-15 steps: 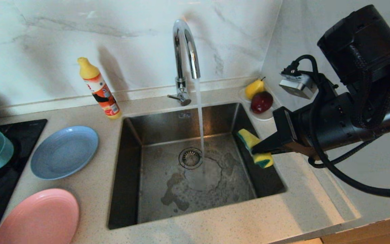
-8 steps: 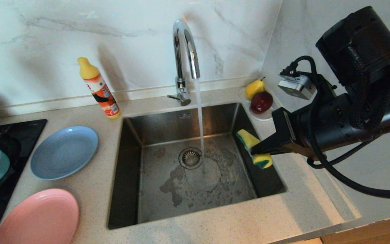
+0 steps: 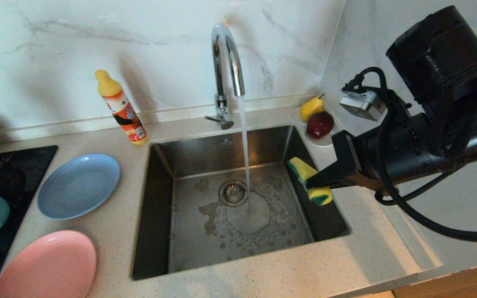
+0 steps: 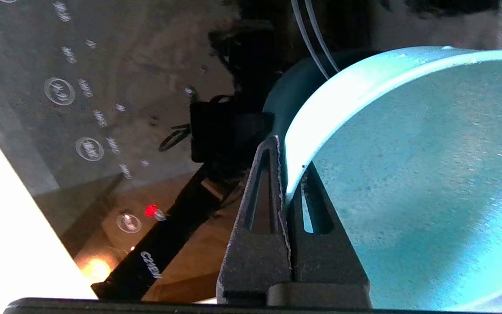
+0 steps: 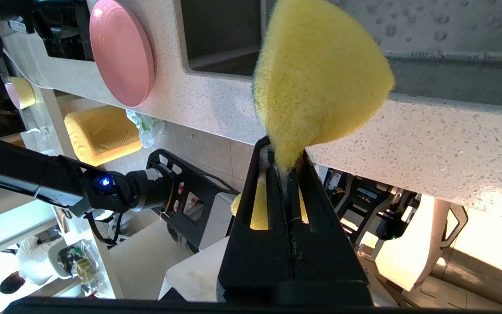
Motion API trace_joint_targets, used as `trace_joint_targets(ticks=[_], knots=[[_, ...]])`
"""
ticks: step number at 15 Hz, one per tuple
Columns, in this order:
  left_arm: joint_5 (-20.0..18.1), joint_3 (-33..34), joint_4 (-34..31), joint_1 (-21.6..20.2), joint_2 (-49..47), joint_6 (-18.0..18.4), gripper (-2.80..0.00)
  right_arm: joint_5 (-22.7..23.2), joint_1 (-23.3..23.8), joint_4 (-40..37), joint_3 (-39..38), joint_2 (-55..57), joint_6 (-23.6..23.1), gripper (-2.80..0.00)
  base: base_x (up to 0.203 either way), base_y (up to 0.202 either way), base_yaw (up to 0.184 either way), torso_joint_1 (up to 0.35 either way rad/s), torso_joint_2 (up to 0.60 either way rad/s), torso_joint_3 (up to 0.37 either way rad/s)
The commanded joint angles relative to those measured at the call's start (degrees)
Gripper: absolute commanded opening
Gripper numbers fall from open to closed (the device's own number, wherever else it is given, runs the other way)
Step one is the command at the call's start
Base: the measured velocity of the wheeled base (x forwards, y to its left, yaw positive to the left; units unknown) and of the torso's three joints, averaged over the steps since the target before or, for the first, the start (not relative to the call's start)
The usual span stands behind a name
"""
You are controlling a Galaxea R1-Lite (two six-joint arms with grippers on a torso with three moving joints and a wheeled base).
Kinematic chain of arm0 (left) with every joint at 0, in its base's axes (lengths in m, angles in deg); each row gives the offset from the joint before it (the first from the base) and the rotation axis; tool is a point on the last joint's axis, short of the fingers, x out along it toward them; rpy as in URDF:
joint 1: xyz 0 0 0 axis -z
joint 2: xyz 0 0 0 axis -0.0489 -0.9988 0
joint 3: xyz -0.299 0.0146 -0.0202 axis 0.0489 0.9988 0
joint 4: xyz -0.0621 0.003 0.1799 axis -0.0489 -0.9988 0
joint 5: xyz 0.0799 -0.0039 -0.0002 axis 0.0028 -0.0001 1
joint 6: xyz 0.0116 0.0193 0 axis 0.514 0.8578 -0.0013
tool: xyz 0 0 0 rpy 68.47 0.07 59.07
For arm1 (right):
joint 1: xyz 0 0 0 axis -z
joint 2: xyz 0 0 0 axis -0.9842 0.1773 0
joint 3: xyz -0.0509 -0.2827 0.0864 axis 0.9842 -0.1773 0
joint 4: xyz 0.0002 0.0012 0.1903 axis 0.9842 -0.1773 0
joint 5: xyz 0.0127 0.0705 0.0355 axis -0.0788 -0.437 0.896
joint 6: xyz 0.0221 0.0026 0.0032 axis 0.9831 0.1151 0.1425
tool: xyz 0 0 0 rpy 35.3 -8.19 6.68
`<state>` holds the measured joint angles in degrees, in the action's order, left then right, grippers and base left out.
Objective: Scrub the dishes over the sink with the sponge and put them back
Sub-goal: Place the bowl on the table, then wash the plate
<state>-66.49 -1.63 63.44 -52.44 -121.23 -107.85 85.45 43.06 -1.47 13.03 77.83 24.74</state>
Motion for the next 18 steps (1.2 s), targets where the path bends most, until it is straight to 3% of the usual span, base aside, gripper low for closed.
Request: trace_joint_targets(ticks=[1, 3, 10, 14, 17, 18], knots=[[0.0, -1.2, -0.7, -0.2, -0.6, -0.1, 0.0, 0.2, 0.0, -0.2, 0.0, -0.2, 0.2, -2.8, 0.0, 0.0, 0.0, 0.0, 0.0, 0.0], [-0.7, -1.5, -1.1, -0.2, 0.6, -0.1, 0.0, 0.1, 0.0, -0.2, 0.0, -0.4, 0.1, -2.8, 0.0, 0.0, 0.0, 0.0, 0.0, 0.0], [-9.5, -4.3, -4.9, -0.2, 14.6, 0.0, 0.0, 0.2, 0.0, -0.2, -0.1, -0.9, 0.2, -2.8, 0.0, 0.0, 0.0, 0.0, 0.0, 0.0], [-11.8, -6.4, -7.5, 0.6, 24.7, 4.9, 0.0, 0.2, 0.0, -0.2, -0.5, -1.4, 0.2, -2.8, 0.0, 0.0, 0.0, 0.0, 0.0, 0.0], [-12.2, -9.3, -11.5, 1.9, 25.9, 8.0, 0.0, 0.2, 0.0, -0.4, -1.0, -1.9, 0.3, -2.8, 0.0, 0.0, 0.0, 0.0, 0.0, 0.0], [-12.2, -8.9, -12.4, 2.9, 26.0, 9.9, -2.8, 0.2, 0.0, -0.3, -1.3, -2.0, 0.3, -2.8, 0.0, 0.0, 0.0, 0.0, 0.0, 0.0]])
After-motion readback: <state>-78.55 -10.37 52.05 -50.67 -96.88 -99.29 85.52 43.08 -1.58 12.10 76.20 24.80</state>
